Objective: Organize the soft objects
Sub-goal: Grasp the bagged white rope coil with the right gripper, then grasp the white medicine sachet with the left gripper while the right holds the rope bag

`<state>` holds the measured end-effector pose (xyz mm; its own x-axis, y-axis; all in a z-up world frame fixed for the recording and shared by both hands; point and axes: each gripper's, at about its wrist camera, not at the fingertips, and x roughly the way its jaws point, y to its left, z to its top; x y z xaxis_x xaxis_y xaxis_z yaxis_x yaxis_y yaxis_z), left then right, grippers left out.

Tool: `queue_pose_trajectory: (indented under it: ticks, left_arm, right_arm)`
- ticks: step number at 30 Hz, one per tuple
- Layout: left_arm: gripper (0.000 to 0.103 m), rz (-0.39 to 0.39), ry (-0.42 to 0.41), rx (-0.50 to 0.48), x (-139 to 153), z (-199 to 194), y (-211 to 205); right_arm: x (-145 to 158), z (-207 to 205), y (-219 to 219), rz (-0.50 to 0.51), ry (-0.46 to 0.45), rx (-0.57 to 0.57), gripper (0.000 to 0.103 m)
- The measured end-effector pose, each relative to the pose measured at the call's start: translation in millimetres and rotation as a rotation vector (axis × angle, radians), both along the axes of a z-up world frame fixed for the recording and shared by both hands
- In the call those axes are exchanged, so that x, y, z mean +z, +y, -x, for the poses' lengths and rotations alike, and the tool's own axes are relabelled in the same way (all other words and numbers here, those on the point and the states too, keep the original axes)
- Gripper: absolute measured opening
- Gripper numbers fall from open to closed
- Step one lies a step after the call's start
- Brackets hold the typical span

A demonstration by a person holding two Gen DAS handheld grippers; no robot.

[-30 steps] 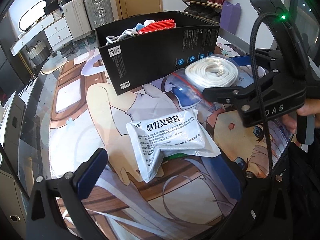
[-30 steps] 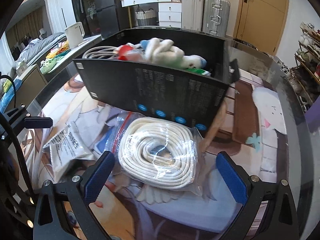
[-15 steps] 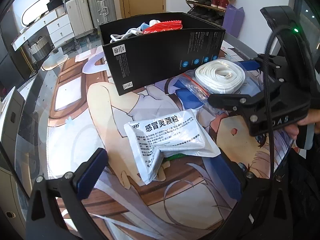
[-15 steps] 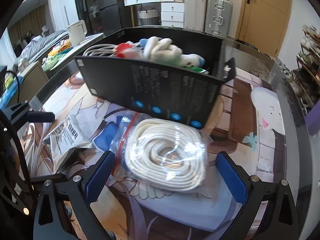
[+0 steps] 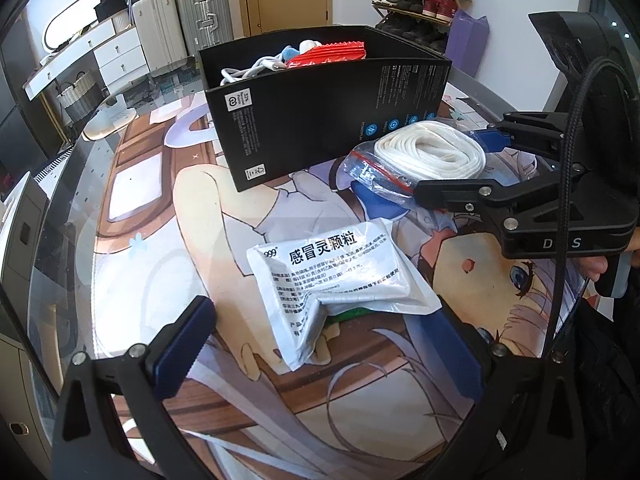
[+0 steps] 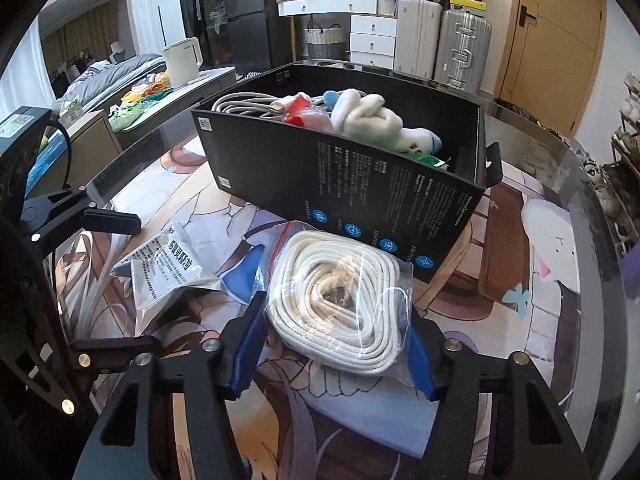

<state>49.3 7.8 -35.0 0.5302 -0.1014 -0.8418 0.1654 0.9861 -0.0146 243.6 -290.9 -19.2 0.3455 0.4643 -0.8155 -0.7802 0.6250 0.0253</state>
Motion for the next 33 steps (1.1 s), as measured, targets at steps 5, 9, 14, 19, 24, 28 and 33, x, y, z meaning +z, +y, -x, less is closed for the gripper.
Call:
queue_pose_trajectory:
  ticks: [5, 9, 14, 19, 24, 28, 33]
  left_arm:
    - [0.103, 0.002, -0.005, 0.003, 1.2, -1.4, 0.5]
    - [0.103, 0.005, -0.008, 0.012, 1.5, -2.0, -1.9]
    - [0.103, 0.027, -0.007, -0.006, 2.5, -1.9, -7.1]
    - [0.103, 0.023, -0.020, 0.006, 2.1, -2.4, -9.5]
    - [0.102, 0.014, -0.041, 0.038, 1.8, -5.0, -10.1]
    - [0.100, 0.037, -0.056, 0.069, 2.8, -9.5, -3.2]
    - [0.064, 0.023, -0.082, 0.052, 5.8, -6.2, -1.4]
  right_arm:
    - [2.2, 0.2, -4.9, -0.012, 0.004, 0.009, 0.059]
    - [5.2, 2.2, -8.0, -0.025, -0.003, 0.018, 0.059]
    - [9.7, 3.4, -9.5, -0.028, -0.009, 0.023, 0.059]
    - [12.1, 3.3, -12.6, -0.032, -0.016, 0.017, 0.059]
    - [13.9, 3.9, -14.0, -0.034, -0.018, 0.016, 0.059]
    - [16.2, 4.2, -12.9, -0.037, -0.021, 0.021, 0.059]
    - [19.7, 5.4, -12.6, -0.041, -0.027, 0.025, 0.059]
